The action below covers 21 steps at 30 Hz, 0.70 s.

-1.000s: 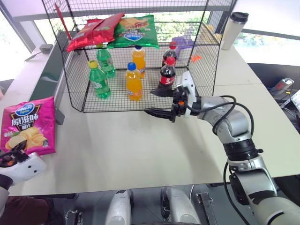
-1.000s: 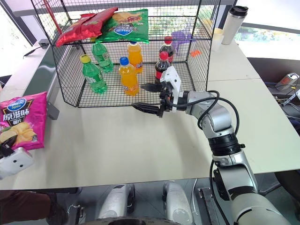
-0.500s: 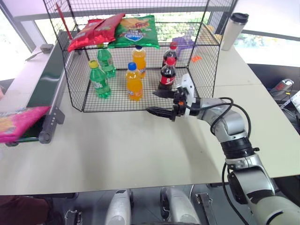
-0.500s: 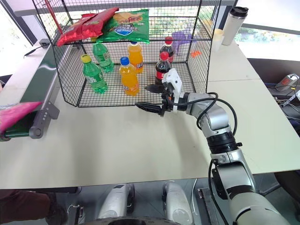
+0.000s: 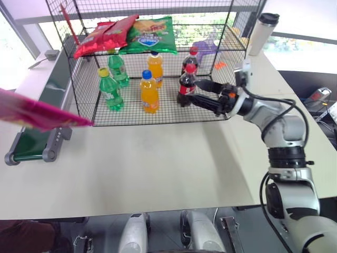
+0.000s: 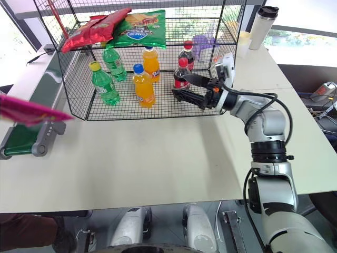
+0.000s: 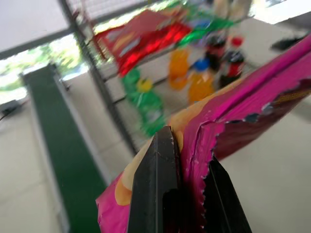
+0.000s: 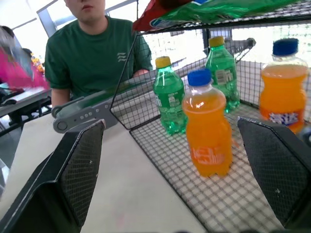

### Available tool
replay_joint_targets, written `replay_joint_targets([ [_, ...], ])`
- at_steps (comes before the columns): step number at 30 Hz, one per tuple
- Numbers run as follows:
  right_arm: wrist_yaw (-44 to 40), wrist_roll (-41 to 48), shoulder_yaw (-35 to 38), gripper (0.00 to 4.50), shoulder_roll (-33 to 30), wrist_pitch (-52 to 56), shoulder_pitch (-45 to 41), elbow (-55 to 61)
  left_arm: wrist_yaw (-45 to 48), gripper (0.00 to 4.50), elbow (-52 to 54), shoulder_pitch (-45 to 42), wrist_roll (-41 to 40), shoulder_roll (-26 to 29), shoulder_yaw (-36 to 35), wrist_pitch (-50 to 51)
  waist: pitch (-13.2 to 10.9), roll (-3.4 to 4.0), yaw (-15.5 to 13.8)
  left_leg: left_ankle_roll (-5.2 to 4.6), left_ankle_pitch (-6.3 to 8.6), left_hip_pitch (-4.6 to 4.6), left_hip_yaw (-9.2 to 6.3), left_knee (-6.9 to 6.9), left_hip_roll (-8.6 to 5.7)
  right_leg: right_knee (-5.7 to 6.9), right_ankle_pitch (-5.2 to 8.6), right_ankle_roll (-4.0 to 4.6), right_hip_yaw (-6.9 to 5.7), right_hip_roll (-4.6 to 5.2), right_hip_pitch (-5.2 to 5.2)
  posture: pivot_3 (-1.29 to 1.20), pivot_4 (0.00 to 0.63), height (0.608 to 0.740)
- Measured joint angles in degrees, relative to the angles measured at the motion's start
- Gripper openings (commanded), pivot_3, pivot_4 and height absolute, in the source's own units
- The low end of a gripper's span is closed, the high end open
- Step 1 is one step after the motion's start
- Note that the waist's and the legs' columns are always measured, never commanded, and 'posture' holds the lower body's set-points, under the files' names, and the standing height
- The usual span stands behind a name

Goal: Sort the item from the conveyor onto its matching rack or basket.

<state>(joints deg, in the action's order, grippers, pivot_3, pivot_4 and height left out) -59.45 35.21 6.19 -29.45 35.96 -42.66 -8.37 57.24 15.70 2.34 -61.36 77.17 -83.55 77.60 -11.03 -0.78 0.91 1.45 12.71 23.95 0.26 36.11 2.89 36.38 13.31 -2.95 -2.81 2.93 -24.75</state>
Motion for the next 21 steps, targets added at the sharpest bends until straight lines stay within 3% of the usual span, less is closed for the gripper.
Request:
replay_joint_targets([
  [5,0.4,-0.1,-0.4,4.50,-0.9,0.7,4.2,4.2,-10.6,0.05,-2.5,-14.8,-13.5,-4.2,19.3,-2.1,0.0,-0.02,-0.2,0.00,0.00,-0.26,0.06,0.02,0.05,0.08,0.01,0.08,0.15,-0.05,0.18,0.00,0.150,0.733],
  [6,0.9,-0.7,-0.9,4.50,-1.1,0.5,6.0,6.2,-14.0,0.05,-3.3,-20.6,-16.9,-6.5,25.9,-3.9,0.0,-0.03,-0.6,0.00,0.00,-0.30,0.06,0.04,0.03,0.11,0.00,0.05,0.17,-0.05,0.23,0.00,0.150,0.733],
  [10,2.2,-1.8,-4.4,4.50,-0.8,0.3,11.4,13.2,-23.0,0.05,-6.4,-33.0,-23.6,-11.7,41.6,-7.2,0.0,-0.11,-0.4,0.00,0.00,-0.31,0.20,0.09,0.01,0.17,-0.09,-0.10,0.36,-0.06,0.23,0.00,0.150,0.733],
  [16,5.9,-5.8,-9.1,4.50,1.7,-4.2,15.7,19.4,-27.6,0.05,-8.7,-43.0,-26.9,-16.4,53.4,-8.5,0.0,-0.13,-0.1,0.00,-0.01,-0.53,0.49,0.05,0.04,0.36,-0.06,-0.12,0.63,-0.13,0.19,0.00,0.150,0.733],
  [21,12.2,-14.6,-12.7,4.50,7.9,-16.0,16.0,18.1,-28.7,0.05,-12.7,-50.4,-26.4,-20.0,59.5,-9.3,0.0,-0.17,-0.2,0.00,-0.01,-0.57,0.57,0.11,0.03,0.54,-0.05,-0.12,0.74,-0.15,0.12,0.00,0.150,0.733],
])
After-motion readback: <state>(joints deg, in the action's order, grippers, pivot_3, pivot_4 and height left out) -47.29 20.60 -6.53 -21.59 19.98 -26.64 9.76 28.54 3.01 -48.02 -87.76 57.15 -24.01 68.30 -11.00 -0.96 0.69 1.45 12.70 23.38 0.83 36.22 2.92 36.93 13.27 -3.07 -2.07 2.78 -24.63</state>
